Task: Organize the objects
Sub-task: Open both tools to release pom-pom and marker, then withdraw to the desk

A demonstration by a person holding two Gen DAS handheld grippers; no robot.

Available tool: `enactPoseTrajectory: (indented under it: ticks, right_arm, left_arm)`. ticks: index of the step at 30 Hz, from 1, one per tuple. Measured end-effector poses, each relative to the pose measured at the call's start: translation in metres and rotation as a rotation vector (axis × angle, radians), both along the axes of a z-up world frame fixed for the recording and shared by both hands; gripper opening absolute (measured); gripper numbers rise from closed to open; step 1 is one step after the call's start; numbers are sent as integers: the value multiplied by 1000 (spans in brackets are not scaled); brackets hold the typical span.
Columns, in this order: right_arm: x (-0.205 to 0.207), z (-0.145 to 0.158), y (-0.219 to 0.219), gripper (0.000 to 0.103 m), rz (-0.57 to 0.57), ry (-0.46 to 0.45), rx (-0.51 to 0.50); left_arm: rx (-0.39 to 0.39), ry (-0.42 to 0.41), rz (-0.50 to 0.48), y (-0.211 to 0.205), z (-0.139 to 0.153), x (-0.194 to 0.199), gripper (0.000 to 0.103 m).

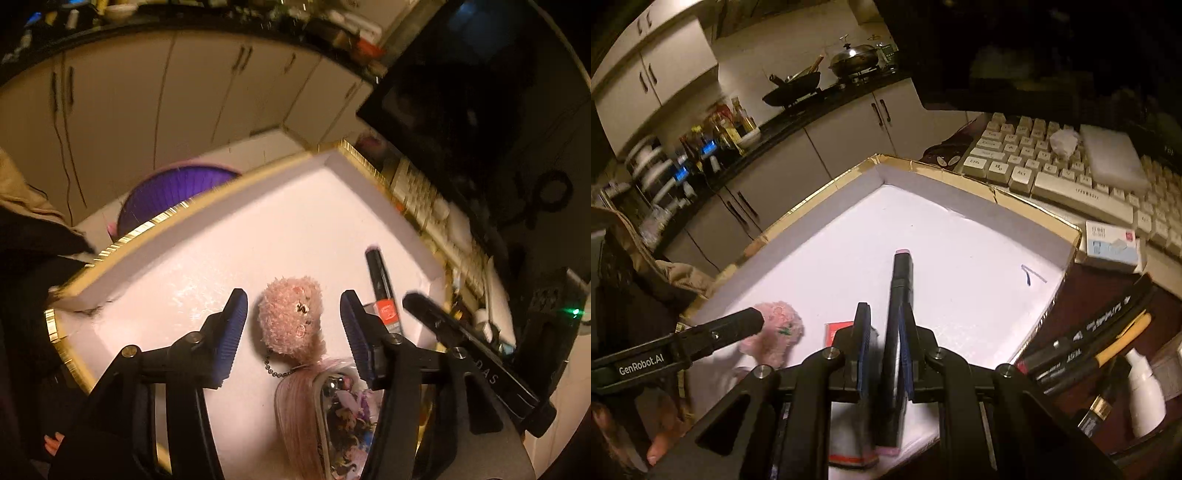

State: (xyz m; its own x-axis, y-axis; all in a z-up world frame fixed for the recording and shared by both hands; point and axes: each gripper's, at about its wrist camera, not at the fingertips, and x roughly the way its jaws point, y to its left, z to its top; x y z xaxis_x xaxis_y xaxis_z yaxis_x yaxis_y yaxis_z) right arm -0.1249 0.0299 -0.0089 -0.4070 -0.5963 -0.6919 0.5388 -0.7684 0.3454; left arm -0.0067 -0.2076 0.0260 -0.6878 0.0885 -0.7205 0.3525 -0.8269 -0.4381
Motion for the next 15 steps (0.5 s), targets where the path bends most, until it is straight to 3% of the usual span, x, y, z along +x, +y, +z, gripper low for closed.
enactPoseTrajectory:
  ticks: [3,5,6,7,12,15]
  right_arm:
    - [12,11,12,16,4,-17,-56]
    - [26,19,23,33,16,-4,-97]
    - [36,22,32,50,16,1,-113]
    - [44,25,39,60,10,8,-126]
    - [87,29,92,62,-60,61,-99]
    - [101,23,123,62,-137,88,-16]
  left_arm:
    - [-20,83,23,6,17,18,58]
    - [-25,135,0,17,26,28,63]
    - [-30,153,-21,25,30,31,63]
    - [-36,165,-51,35,33,32,63]
    - [-48,161,-206,88,35,25,63]
    - [-51,129,-295,121,33,19,63]
